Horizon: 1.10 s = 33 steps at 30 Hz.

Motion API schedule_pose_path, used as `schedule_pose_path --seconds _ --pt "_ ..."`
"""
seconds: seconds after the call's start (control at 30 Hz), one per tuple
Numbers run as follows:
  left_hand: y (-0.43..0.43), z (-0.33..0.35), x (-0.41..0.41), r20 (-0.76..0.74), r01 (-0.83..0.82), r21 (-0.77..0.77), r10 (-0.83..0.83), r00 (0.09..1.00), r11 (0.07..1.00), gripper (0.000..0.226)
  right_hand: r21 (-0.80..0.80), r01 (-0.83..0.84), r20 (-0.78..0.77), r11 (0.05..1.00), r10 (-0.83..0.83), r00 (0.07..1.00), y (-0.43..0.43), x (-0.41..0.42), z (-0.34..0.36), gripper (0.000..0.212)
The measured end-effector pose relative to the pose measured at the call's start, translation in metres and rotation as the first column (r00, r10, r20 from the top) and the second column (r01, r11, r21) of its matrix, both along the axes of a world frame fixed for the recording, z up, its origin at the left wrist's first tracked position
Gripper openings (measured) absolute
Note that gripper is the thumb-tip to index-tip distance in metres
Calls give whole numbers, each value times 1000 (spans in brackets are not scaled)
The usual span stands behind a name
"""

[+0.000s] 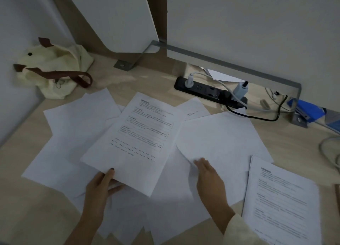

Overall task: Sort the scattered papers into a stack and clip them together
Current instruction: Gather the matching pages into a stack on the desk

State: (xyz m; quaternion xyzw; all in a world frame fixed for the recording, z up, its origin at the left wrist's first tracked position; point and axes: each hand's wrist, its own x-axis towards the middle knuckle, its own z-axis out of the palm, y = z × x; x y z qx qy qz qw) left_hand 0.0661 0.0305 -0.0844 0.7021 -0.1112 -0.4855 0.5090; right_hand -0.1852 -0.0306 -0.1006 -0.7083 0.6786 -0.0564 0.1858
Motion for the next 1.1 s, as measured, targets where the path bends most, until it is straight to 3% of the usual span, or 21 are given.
schedule_pose_path --seconds 0.07,0.13,0.17,0.23,0.27,0.33,0.4,0.47,0.5,0.57,0.63,0.8,0.9,0.97,1.1 --pt "2 -1 4 14 2 -15 -2 1000 1000 17 135 202 272 970 -232 934 -6 -7 23 34" --pt "6 -1 5 7 -11 -29 11 1000 1000 18 254 288 530 923 -382 757 -12 -4 53 27" --pt "8 -2 5 -5 -18 -36 17 1000 999 18 298 291 651 909 -416 635 -15 -2 70 25" --pt "12 -2 3 -37 -14 -58 11 999 998 15 445 209 832 871 -489 262 -18 -2 101 25" --pt "15 -1 1 -53 -4 -72 0 999 997 12 498 132 860 857 -507 49 -19 -4 116 29" --pt "18 0 -5 -73 20 -94 -27 997 995 15 510 -17 825 860 -494 -276 -20 -15 138 36" --pt "18 -1 -11 -86 37 -95 -45 995 995 30 497 -154 743 854 -510 -433 -19 -24 145 44" --pt "18 0 -15 -116 34 -79 -43 992 996 35 531 51 794 846 -475 -379 -14 -37 142 52" --pt "18 1 -17 -136 36 -73 -45 990 997 35 551 94 792 830 -484 -372 -14 -41 132 49" --pt "19 0 -19 -171 60 -71 -71 983 996 37 642 56 690 764 -545 -477 -4 -50 101 42" --pt "22 0 -20 -214 108 -71 -121 969 992 37 672 152 705 725 -564 -430 10 -55 75 41" --pt "29 -10 -19 -245 171 45 -155 957 984 24 756 294 652 585 -717 -247 34 -56 43 24" --pt "25 -13 -11 -309 111 104 -74 948 988 19 760 305 633 574 -760 -149 40 -57 35 30" --pt "20 -13 -4 -339 98 126 -50 939 987 22 744 330 621 581 -783 -23 40 -59 31 34" --pt "14 -12 4 -173 155 68 -142 975 985 23 679 407 572 611 -788 229 29 -55 35 34"
